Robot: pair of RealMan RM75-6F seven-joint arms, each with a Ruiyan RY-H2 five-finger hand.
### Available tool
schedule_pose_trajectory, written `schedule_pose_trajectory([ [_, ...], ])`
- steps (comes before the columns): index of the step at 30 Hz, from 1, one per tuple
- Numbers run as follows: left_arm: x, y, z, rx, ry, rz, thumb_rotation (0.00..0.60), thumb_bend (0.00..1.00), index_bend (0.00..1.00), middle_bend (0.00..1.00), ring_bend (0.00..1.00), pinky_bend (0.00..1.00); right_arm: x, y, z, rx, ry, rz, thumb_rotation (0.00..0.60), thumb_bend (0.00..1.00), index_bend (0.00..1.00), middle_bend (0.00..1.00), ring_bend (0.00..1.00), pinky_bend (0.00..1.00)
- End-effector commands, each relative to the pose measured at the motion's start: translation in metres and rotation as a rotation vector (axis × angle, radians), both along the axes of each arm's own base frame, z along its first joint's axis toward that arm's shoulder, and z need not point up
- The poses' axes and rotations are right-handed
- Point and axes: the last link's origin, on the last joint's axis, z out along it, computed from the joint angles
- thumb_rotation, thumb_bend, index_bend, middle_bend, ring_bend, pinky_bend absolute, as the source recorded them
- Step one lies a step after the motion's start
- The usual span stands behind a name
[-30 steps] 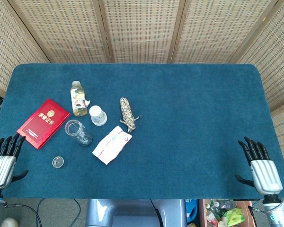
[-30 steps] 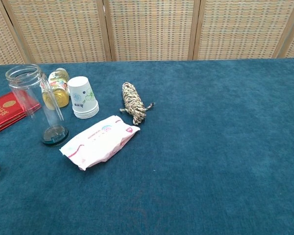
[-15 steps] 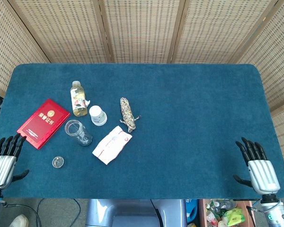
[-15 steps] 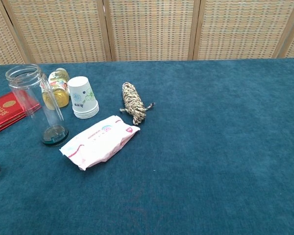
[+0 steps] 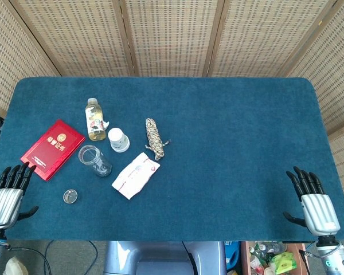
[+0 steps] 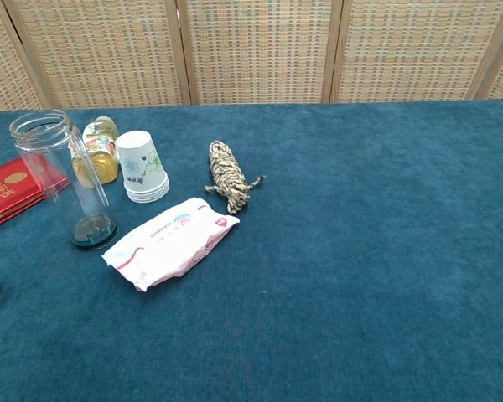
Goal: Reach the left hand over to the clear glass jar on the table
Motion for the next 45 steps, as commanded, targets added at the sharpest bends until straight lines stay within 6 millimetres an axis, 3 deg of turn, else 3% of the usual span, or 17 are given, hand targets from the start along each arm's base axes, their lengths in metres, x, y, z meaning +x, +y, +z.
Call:
schedule_pose_trajectory([
  [1, 0.002, 0.001, 0.000, -0.016, -0.029, -0.018, 0.600, 0.17, 0.00, 0.00, 0.00, 0.00, 0.000, 0.000, 0.000, 0.002, 0.001, -0.001, 0.600, 0.00, 0.00, 0.00, 0.00, 0.00],
  [6, -0.002, 0.005, 0.003, -0.054, -0.036, -0.030, 0.600, 0.17, 0.03, 0.00, 0.00, 0.00, 0.000, 0.000, -0.001, 0.005, 0.005, 0.000, 0.600, 0.00, 0.00, 0.00, 0.00, 0.00],
  [16, -0.009, 0.018, 0.004, -0.150, 0.000, -0.046, 0.600, 0.18, 0.31, 0.00, 0.00, 0.00, 0.000, 0.000, -0.002, 0.004, 0.008, -0.001, 0.600, 0.00, 0.00, 0.00, 0.00, 0.00],
  [23, -0.013, 0.030, -0.001, -0.180, 0.023, -0.044, 0.600, 0.25, 0.33, 0.00, 0.00, 0.00, 0.000, 0.000, -0.001, 0.003, 0.005, -0.003, 0.600, 0.00, 0.00, 0.00, 0.00, 0.00],
  [32, -0.014, 0.043, -0.021, -0.235, 0.055, -0.050, 0.600, 0.28, 0.37, 0.00, 0.00, 0.00, -0.001, -0.001, -0.002, 0.005, 0.004, -0.008, 0.600, 0.00, 0.00, 0.00, 0.00, 0.00],
  [45, -0.012, 0.050, -0.043, -0.281, 0.068, -0.057, 0.600, 0.34, 0.46, 0.00, 0.00, 0.00, -0.001, -0.002, -0.003, 0.008, 0.005, -0.010, 0.600, 0.00, 0.00, 0.00, 0.00, 0.00],
])
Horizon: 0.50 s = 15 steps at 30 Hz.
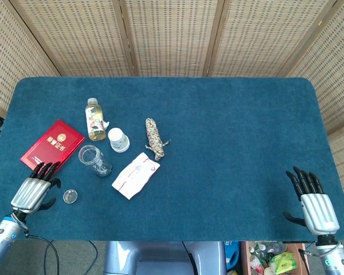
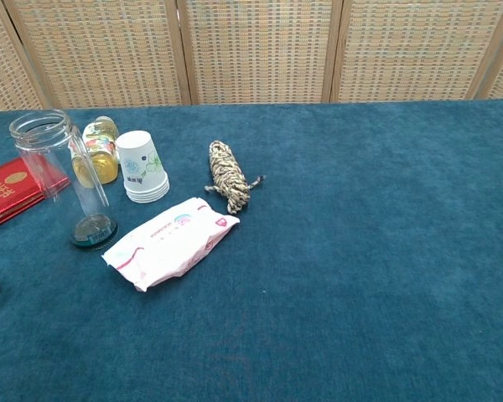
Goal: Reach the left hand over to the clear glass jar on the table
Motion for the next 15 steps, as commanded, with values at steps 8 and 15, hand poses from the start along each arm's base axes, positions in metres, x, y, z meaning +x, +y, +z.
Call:
schedule_pose_trajectory([
  [8, -0.001, 0.003, -0.013, -0.025, 0.023, -0.003, 0.600, 0.37, 0.47, 0.00, 0.00, 0.00, 0.000, 0.000, 0.001, -0.001, -0.003, -0.001, 0.600, 0.00, 0.00, 0.00, 0.00, 0.00],
  [15, -0.004, 0.003, -0.021, -0.042, 0.034, 0.005, 0.600, 0.38, 0.49, 0.00, 0.00, 0.00, 0.000, 0.000, 0.001, -0.002, -0.004, -0.001, 0.600, 0.00, 0.00, 0.00, 0.00, 0.00],
])
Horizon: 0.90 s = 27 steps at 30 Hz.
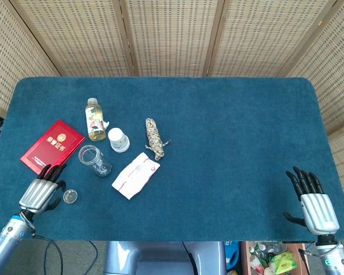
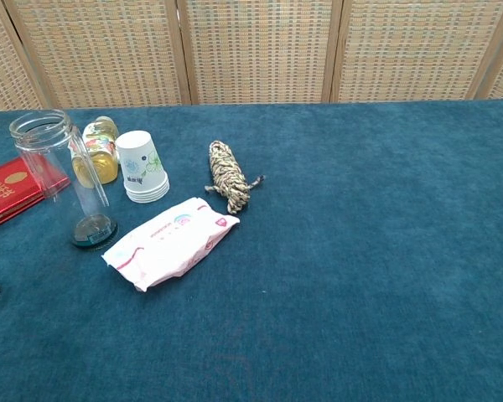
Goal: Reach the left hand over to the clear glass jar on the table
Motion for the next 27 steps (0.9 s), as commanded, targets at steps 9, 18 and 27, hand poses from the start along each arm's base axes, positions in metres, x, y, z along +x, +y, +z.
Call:
schedule_pose_trajectory([
  [9, -0.004, 0.002, -0.007, -0.014, 0.010, 0.015, 0.600, 0.40, 0.49, 0.00, 0.00, 0.00, 0.000, 0.000, 0.000, 0.001, 0.001, 0.000, 0.600, 0.00, 0.00, 0.00, 0.00, 0.00],
  [18, -0.008, 0.004, -0.015, -0.024, 0.017, 0.027, 0.600, 0.41, 0.49, 0.00, 0.00, 0.00, 0.000, 0.000, -0.001, 0.003, 0.001, -0.001, 0.600, 0.00, 0.00, 0.00, 0.00, 0.00],
  [27, -0.008, 0.007, -0.020, -0.022, 0.010, 0.032, 0.600, 0.42, 0.50, 0.00, 0.00, 0.00, 0.000, 0.000, -0.001, 0.004, 0.002, -0.001, 0.600, 0.00, 0.00, 0.00, 0.00, 0.00],
])
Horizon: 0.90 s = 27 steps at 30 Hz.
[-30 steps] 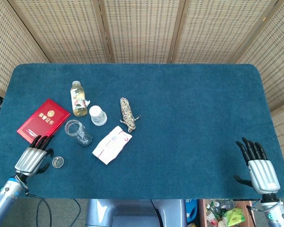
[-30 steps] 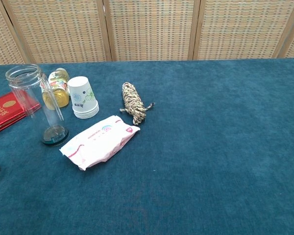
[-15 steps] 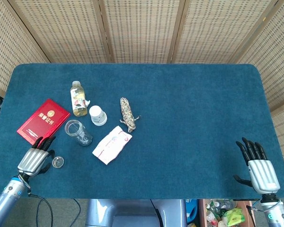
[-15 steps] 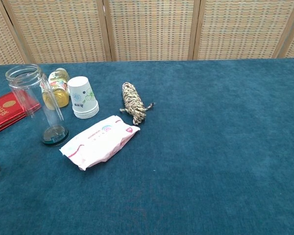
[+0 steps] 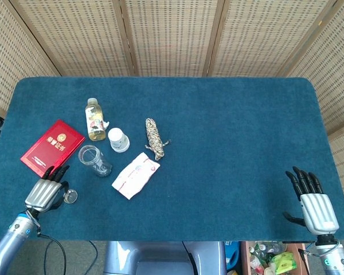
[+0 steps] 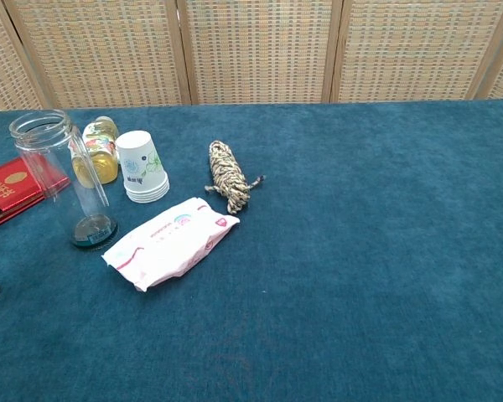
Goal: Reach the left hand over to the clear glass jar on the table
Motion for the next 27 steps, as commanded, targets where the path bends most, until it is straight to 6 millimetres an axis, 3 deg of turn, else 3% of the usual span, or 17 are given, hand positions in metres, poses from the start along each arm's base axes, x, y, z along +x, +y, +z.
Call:
schedule_pose_trajectory([
  [1, 0.0000, 0.0002, -0.0013, 0.000, -0.001, 0.000, 0.600, 0.42, 0.50, 0.00, 0.00, 0.00, 0.0000, 0.0000, 0.0001, 0.000, 0.000, 0.000, 0.600, 0.00, 0.00, 0.00, 0.00, 0.00],
  [27, 0.0047, 0.0027, -0.0102, 0.000, -0.007, -0.015, 0.600, 0.42, 0.51, 0.00, 0.00, 0.00, 0.0001, 0.0004, 0.0012, -0.003, -0.004, 0.001, 0.600, 0.00, 0.00, 0.00, 0.00, 0.00],
])
